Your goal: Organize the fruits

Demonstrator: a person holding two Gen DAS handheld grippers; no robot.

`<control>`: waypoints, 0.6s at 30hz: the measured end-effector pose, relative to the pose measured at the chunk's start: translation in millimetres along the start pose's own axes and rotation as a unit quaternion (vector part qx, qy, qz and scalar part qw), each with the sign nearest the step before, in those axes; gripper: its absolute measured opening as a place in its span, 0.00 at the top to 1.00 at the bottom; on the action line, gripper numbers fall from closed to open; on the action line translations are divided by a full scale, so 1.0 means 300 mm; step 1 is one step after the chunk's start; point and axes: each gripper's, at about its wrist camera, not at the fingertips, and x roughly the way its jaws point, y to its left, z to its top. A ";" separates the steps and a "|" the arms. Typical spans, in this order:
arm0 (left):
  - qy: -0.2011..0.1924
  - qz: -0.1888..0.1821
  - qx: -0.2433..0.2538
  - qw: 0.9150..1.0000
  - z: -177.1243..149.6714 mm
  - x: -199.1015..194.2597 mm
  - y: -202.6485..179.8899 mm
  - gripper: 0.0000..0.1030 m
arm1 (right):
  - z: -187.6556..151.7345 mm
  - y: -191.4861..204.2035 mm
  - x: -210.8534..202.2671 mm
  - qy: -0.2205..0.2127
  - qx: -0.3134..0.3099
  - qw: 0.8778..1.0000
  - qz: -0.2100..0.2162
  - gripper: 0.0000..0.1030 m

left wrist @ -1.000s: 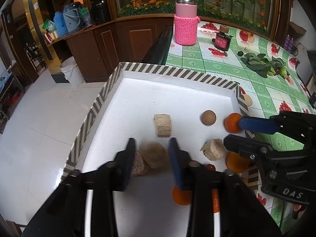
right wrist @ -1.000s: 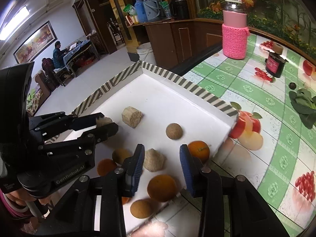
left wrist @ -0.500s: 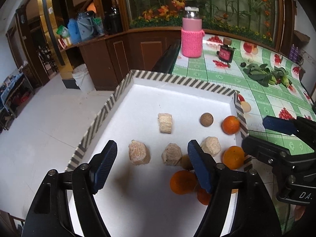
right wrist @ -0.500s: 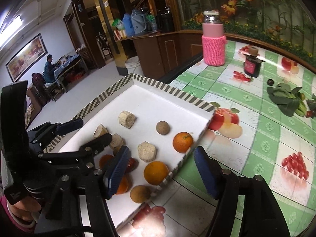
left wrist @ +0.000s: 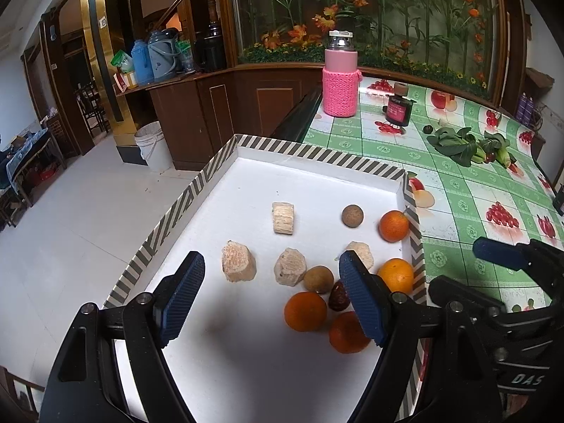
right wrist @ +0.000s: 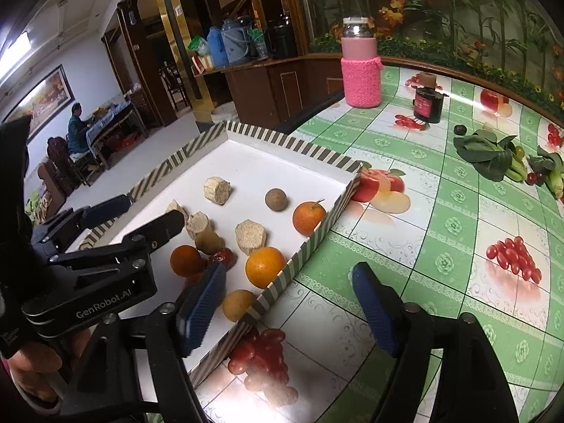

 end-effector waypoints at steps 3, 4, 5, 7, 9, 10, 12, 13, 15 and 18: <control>0.001 0.001 0.000 1.000 -0.007 -0.005 -0.009 0.23 | -0.004 -0.014 -0.025 -0.009 0.010 1.000 0.005 0.19; 0.001 0.000 -0.001 1.000 -0.009 -0.006 -0.011 0.23 | -0.004 -0.018 -0.029 -0.010 0.012 1.000 0.005 0.19; 0.001 0.000 -0.001 1.000 -0.011 -0.009 -0.012 0.23 | -0.006 -0.020 -0.033 -0.010 0.013 1.000 0.005 0.19; 0.000 0.000 -0.005 1.000 -0.016 -0.015 -0.012 0.23 | -0.012 -0.023 -0.037 -0.010 0.015 1.000 0.005 0.19; 0.000 0.000 -0.007 1.000 -0.017 -0.021 -0.013 0.23 | -0.018 -0.020 -0.040 -0.009 0.016 1.000 0.006 0.19; -0.001 0.001 -0.008 1.000 -0.017 -0.022 -0.013 0.23 | -0.018 -0.018 -0.038 -0.008 0.015 1.000 0.006 0.19; -0.001 0.000 -0.009 1.000 -0.019 -0.026 -0.014 0.23 | -0.023 -0.015 -0.040 -0.007 0.013 1.000 0.005 0.19; -0.001 -0.001 -0.010 1.000 -0.022 -0.028 -0.014 0.23 | -0.025 -0.013 -0.040 -0.007 0.012 1.000 0.004 0.19; -0.001 -0.001 -0.010 1.000 -0.024 -0.030 -0.016 0.23 | -0.025 -0.013 -0.039 -0.007 0.011 1.000 0.006 0.19; -0.001 -0.001 -0.009 1.000 -0.024 -0.031 -0.017 0.23 | -0.030 -0.009 -0.041 -0.007 0.011 1.000 0.007 0.19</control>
